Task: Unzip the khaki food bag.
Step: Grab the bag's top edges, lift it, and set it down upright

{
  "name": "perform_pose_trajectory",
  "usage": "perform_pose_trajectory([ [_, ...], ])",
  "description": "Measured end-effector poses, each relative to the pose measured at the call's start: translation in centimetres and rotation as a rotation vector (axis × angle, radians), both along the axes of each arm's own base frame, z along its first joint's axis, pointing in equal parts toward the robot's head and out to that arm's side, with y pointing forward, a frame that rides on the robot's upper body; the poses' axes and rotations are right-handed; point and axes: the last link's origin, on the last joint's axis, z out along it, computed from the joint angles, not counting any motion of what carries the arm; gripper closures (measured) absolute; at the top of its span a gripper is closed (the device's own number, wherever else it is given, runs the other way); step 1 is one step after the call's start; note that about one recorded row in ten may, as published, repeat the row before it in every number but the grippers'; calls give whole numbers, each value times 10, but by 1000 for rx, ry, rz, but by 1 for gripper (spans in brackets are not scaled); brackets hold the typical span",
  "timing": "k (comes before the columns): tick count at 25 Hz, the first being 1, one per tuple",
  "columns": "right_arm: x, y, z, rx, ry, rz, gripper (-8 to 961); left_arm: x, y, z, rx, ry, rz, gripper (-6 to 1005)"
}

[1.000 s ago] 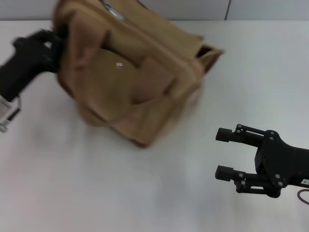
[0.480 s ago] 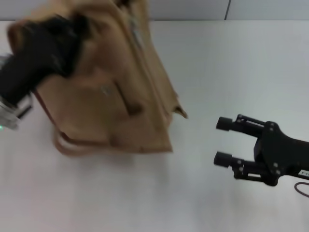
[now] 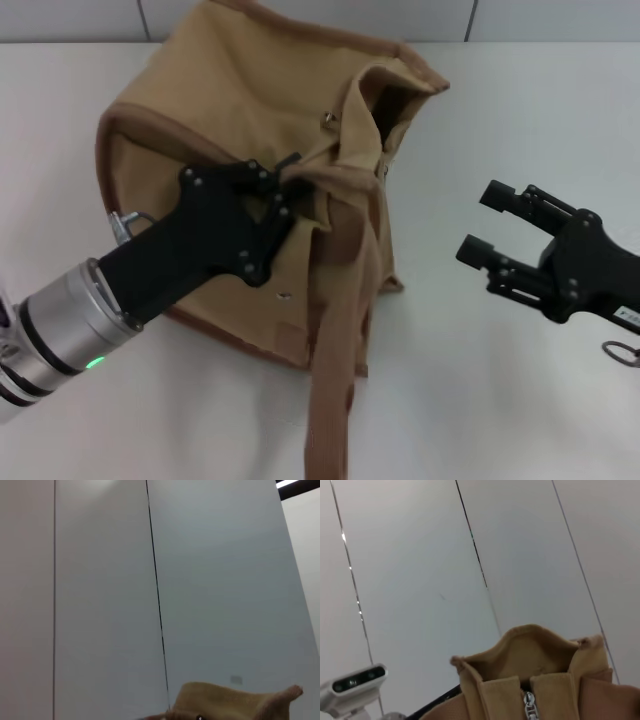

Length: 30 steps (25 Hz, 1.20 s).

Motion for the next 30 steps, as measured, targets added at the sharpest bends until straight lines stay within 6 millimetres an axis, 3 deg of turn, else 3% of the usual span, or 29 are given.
perform_pose_trajectory([
  [10,-17,9,-30,98,-49,61,243,0,-2,-6,-23,3,15,927],
  [11,-20,13,-37,104,-64,54,280,0,-3,-7,-30,4,17,926],
  [16,-25,20,-43,108,-77,45,465,1,-4,-10,-36,6,16,925],
  [30,-32,26,-47,99,-87,67,563,6,-2,-12,-47,7,-5,920],
])
